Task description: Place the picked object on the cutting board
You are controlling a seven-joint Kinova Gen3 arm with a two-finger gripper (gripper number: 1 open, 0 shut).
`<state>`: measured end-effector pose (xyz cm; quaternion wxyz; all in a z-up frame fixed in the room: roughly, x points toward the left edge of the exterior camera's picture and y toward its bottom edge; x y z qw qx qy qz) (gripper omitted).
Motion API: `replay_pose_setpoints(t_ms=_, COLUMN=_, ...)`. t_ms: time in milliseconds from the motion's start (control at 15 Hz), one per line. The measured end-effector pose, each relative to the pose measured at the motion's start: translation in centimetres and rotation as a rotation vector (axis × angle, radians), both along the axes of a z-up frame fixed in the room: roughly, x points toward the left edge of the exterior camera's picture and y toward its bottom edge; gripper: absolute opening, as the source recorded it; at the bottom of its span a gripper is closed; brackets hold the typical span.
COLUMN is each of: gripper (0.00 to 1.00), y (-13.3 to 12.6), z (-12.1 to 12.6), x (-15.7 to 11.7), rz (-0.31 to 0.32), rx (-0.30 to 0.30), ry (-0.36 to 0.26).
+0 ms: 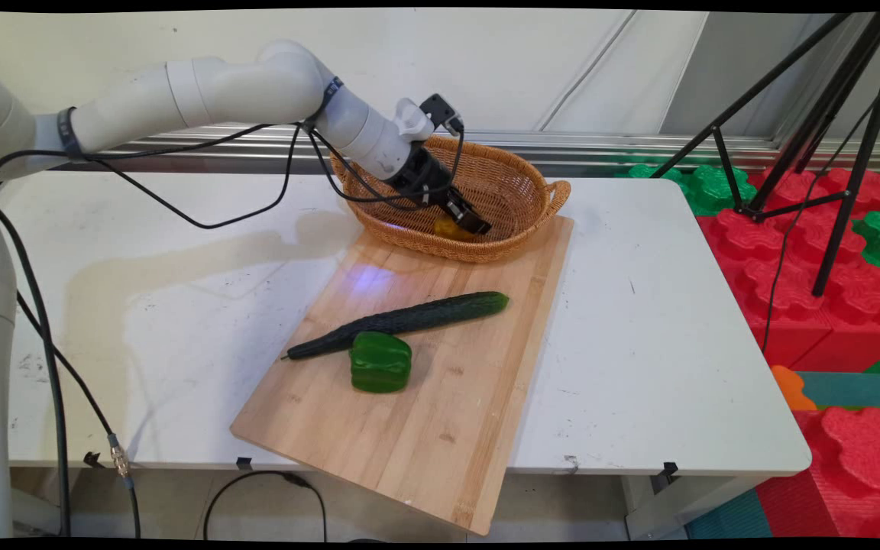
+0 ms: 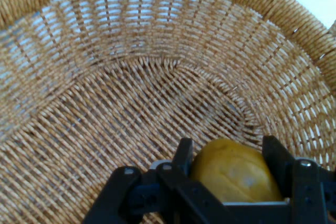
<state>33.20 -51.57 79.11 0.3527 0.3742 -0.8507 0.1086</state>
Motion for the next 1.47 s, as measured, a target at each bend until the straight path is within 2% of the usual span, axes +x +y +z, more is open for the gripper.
replay_pose_setpoints(t_ms=400, gripper=0.0, y=1.4, z=2.5, x=1.3, rz=-0.026, rx=-0.068, ry=0.005)
replay_pose_setpoints(t_ms=1000, gripper=0.0, y=4.1, z=7.3, x=4.5, rz=-0.065, rx=-0.164, ry=0.034)
replay_pose_setpoints(t_ms=1467, gripper=0.0, y=7.8, z=10.2, x=7.2, rz=-0.121, rx=-0.189, ry=0.043)
